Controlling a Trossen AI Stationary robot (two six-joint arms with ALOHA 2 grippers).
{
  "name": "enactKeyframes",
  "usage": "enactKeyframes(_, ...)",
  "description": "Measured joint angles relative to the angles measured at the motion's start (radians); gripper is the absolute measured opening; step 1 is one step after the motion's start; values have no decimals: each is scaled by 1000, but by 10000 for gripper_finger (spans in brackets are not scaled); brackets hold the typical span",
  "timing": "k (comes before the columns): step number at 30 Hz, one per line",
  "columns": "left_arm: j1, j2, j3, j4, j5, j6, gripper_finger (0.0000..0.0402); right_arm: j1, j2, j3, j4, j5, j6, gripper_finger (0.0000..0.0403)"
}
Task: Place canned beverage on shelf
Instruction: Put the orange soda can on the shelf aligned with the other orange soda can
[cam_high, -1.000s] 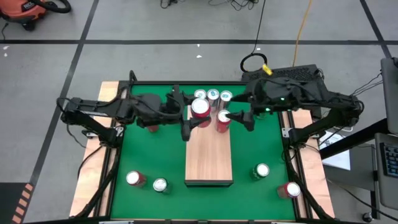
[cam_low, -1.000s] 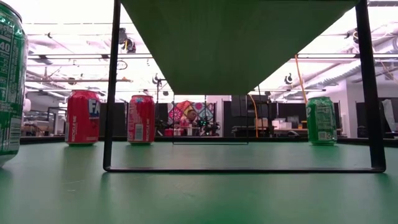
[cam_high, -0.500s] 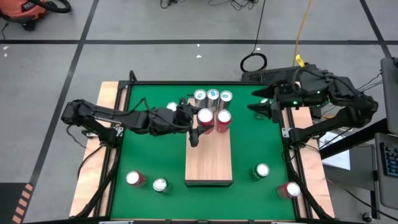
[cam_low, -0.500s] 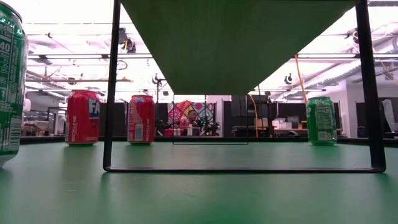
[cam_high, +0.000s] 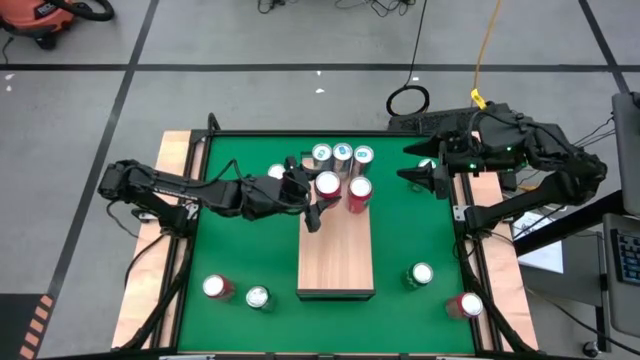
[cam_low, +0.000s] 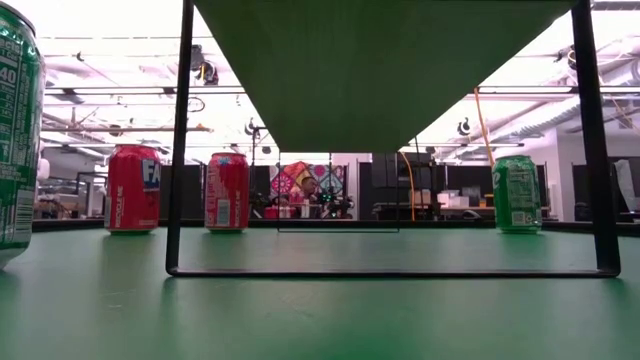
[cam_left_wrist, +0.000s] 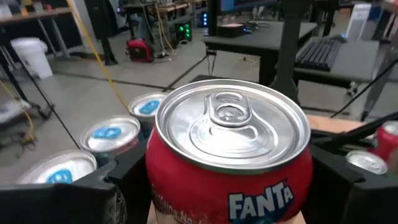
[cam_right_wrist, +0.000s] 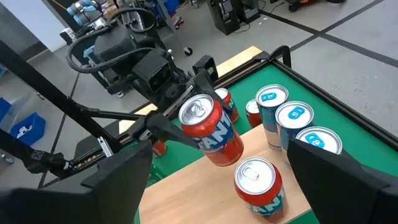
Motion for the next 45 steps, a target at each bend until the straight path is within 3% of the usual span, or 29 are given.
enactKeyframes(3, -3, 0, 0, 6, 3, -47, 290, 0, 1, 0, -7, 0, 0, 365)
enactKeyframes(12, 42, 0, -52, 24, 133, 47, 290, 0, 10, 0, -8, 0, -20, 365)
enactKeyframes(21, 94, 0, -89, 37, 159, 46, 290, 0, 22, 0, -7, 0, -30, 365)
enactKeyframes(45, 94, 80, -88, 54, 166, -24, 290, 0, 38, 0, -7, -3, -40, 365)
